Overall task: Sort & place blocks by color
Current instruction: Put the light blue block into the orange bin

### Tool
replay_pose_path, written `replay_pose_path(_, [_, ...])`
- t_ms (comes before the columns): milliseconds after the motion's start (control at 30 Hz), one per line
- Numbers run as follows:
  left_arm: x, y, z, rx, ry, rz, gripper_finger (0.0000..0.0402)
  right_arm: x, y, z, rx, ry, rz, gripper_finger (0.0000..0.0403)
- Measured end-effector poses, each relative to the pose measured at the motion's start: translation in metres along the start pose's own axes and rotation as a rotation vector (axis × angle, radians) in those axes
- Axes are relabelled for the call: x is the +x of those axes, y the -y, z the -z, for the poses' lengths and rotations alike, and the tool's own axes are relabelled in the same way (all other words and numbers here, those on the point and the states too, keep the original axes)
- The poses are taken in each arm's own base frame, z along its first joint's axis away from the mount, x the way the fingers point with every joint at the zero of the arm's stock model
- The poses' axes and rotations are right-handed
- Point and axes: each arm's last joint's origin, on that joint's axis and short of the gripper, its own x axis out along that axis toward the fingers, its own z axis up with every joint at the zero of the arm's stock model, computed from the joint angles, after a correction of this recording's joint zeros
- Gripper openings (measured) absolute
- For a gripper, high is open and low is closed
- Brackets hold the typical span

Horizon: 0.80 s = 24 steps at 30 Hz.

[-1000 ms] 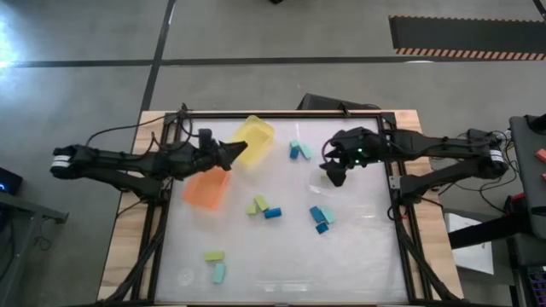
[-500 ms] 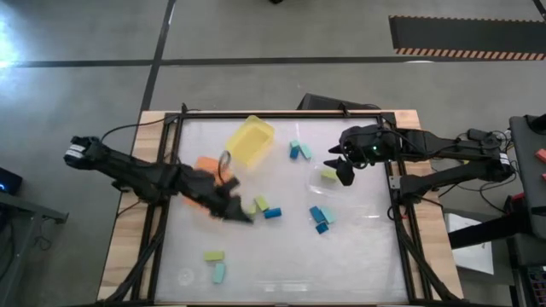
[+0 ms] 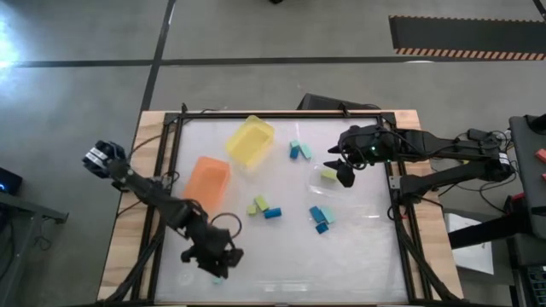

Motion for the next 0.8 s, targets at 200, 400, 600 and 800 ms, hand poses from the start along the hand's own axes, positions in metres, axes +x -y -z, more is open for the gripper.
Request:
replay_pose_path(200, [0.022,-0.008,0.001,-0.057,0.063,-0.043,0.0097,0.0,0.0,0.0,-0.002,-0.001,-0.001,0.0219])
replay_pose_path(400, [0.04,-0.014,-0.004,-0.018,0.101,-0.097,0.0106,0.0,0.0,0.0,-0.003,-0.002,-0.002,0.0219])
replay_pose_path(600, [0.053,-0.024,-0.017,0.056,0.171,-0.205,0.0158,0.0,0.0,0.0,-0.003,-0.002,-0.003,0.0219])
replay_pose_path(800, [0.061,-0.032,-0.026,0.078,0.23,-0.286,0.0225,0.0,0.0,0.0,-0.003,-0.005,-0.003,0.0219])
